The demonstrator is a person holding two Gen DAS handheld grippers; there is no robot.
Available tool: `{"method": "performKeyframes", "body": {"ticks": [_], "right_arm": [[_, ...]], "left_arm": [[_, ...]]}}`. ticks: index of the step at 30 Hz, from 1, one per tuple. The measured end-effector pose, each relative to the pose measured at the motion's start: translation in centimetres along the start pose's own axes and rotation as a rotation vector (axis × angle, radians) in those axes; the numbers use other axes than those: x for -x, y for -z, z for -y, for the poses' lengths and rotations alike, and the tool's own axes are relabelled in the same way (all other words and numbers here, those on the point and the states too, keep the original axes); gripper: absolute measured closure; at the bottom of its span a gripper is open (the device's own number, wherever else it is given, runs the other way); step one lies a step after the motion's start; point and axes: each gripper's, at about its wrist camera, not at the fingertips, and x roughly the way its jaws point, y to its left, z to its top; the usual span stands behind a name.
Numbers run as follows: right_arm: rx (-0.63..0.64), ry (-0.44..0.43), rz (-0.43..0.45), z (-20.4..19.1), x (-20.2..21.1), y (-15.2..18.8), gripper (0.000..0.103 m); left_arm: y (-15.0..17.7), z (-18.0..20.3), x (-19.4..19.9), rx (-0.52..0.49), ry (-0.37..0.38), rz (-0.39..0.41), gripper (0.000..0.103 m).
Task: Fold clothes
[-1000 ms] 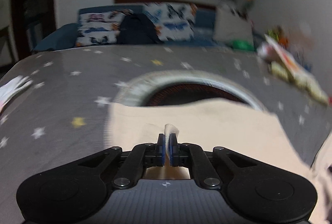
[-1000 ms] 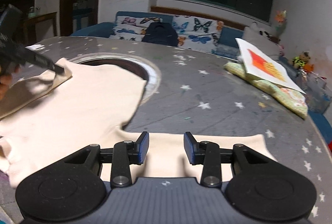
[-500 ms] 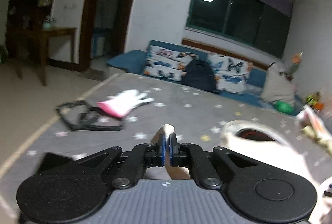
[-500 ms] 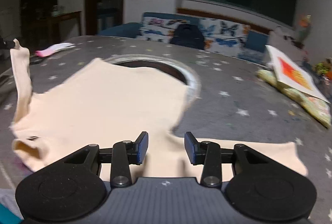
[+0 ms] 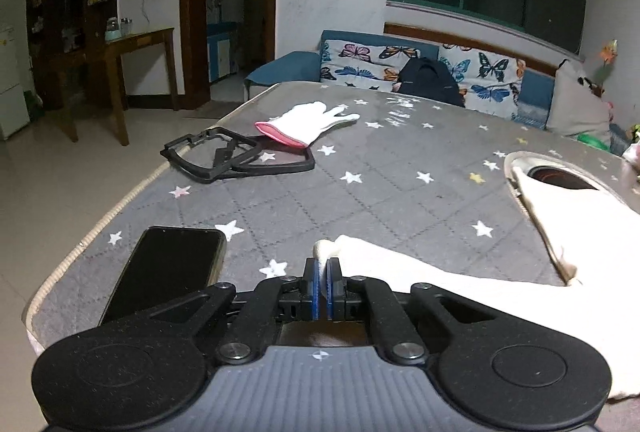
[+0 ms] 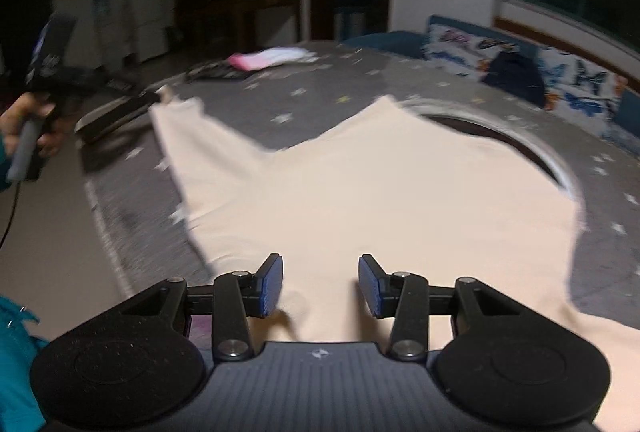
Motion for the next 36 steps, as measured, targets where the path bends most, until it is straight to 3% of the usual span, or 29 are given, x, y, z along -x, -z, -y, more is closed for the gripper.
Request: {"method": "performKeyframes", "body": {"ticks": [14,21,24,29,36], "right_arm": [[0.037,-0.134,-0.042,-1.8,1.4,1.1,0.062],[-0.058,-0.090,0.014,1.4,3.5,0.6,0.062],[-0.107,0.013,0.035,4.2,4.2,0.1,0.062],[-0.305,0.148,0.084,11.7,4.2,-1.0,0.062],[-0.485,0.179,0.089,19.5,1.3,-2.2,0.061]], "left_arm": [[0.4,-1.9,-0.3,0.038,-0.081,-0.072,0.095],[-1.4,-2.3,0.2,0.022,-0.111,-0.060,0.090],[-2.4,-1.2,0.6,0.011,-0.066,-0.040,0.090],[-4.1,3.3,-0.4,-0.037,0.104,-0.043,0.089],[-6.4,11.0,-4.8,-0.120,0.259,-0.080,0.077]]}}
